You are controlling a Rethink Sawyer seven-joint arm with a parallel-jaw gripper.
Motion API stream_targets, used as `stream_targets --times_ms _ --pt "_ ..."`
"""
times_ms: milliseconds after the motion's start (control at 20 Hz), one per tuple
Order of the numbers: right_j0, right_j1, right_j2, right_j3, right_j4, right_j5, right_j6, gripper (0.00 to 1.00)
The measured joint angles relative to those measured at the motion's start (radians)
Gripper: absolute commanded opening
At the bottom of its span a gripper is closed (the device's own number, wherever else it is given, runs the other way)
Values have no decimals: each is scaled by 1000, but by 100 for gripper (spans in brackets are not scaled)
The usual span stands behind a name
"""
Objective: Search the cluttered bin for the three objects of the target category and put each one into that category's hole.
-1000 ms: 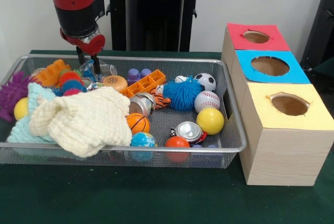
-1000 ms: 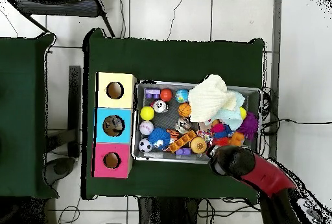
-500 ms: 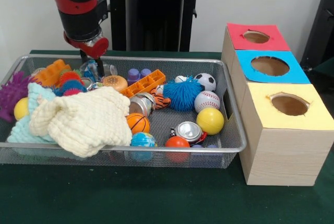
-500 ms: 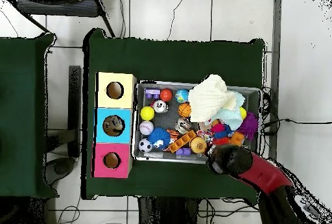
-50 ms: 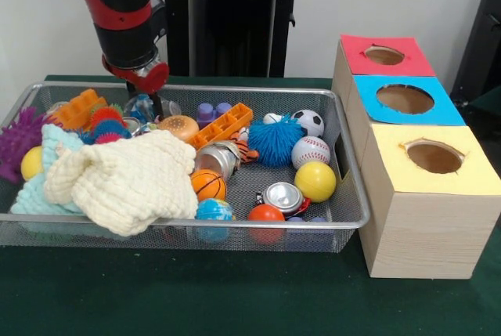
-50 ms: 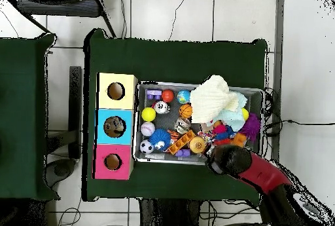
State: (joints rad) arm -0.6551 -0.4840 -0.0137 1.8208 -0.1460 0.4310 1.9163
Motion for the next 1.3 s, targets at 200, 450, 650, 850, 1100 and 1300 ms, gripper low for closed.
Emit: stream_targets --times_ms 200,450,650,850,1100,1300 --pt "15 3 0 0 0 0 0 0" --pt "35 4 0 0 0 1 0 0" --pt "47 3 0 3 0 1 0 0" --pt "48 -10 3 18 -1 1 0 0" --pt "48 -57 16 61 3 1 0 0" --pt "49 -98 36 102 17 1 0 0"
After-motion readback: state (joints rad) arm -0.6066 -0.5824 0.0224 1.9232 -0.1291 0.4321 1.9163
